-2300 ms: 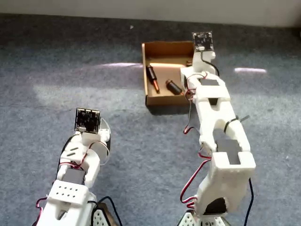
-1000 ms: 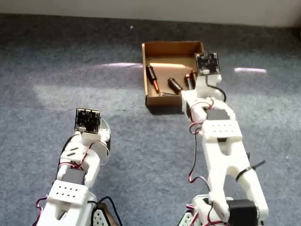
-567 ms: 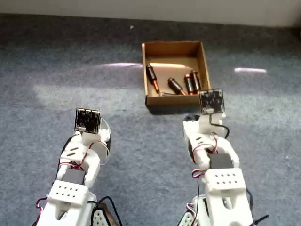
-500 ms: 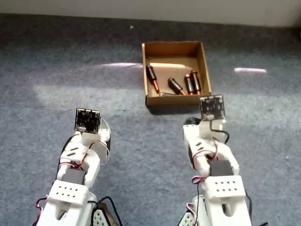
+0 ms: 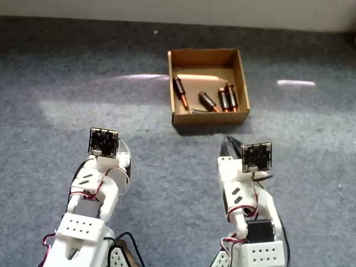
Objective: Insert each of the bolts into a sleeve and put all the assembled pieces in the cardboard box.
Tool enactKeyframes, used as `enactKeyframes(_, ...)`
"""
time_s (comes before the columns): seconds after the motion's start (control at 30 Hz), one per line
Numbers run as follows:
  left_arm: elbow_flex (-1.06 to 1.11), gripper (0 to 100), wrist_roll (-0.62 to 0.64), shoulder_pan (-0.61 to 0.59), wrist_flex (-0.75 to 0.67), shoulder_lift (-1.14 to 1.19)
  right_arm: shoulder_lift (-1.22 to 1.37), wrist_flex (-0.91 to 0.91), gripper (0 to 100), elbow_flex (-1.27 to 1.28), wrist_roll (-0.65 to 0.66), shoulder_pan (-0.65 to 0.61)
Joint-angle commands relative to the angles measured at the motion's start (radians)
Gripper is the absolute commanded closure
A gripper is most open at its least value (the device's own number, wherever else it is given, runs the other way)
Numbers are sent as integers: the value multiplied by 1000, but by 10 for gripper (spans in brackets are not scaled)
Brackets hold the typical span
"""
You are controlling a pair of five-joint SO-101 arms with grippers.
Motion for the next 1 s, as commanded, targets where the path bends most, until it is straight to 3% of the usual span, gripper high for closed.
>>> enactKeyframes(0.0, 22, 965, -6, -13, 11, 4, -47, 93, 995, 145, -5, -10)
enactKeyframes(0.7, 22, 966, -8, -91, 224, -4, -15, 628, 994, 145, 3, -8)
enactKeyframes(0.97, 22, 966, -6, -91, 224, -4, -25, 654, 994, 143, 3, -4)
